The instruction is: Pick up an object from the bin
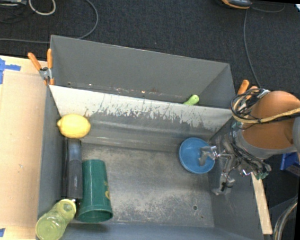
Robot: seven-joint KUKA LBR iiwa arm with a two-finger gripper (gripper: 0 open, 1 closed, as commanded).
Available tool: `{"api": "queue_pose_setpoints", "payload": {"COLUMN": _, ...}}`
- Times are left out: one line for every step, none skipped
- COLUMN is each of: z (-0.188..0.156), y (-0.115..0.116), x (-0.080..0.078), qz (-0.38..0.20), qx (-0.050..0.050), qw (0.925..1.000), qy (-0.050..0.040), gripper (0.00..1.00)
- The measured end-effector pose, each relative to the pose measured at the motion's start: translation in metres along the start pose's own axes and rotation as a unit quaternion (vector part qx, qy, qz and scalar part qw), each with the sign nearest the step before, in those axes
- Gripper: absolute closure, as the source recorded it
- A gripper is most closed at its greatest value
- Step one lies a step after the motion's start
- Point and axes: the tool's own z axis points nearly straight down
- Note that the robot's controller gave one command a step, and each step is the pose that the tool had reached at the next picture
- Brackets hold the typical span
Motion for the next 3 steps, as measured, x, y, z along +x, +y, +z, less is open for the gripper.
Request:
{"api": "queue_pose_setpoints", "payload": {"z": 0.001, "y": 0.004, "x": 0.01, "qz": 0.015, "qx": 0.004, "qw": 0.9999, "qy": -0.0063, "gripper": 0.0}}
{"api": "queue_pose_setpoints", "payload": {"z": 0.013, "y": 0.002, "x": 0.005, "qz": 0.019, "qx": 0.0, "qw": 0.9998, "qy": -0.0021, "gripper": 1.0}}
{"api": "queue_pose_setpoints", "payload": {"z": 0.013, "y": 0.002, "x": 0.005, "qz": 0.019, "qx": 0.0, "qw": 0.9998, "qy": -0.0021, "gripper": 1.0}}
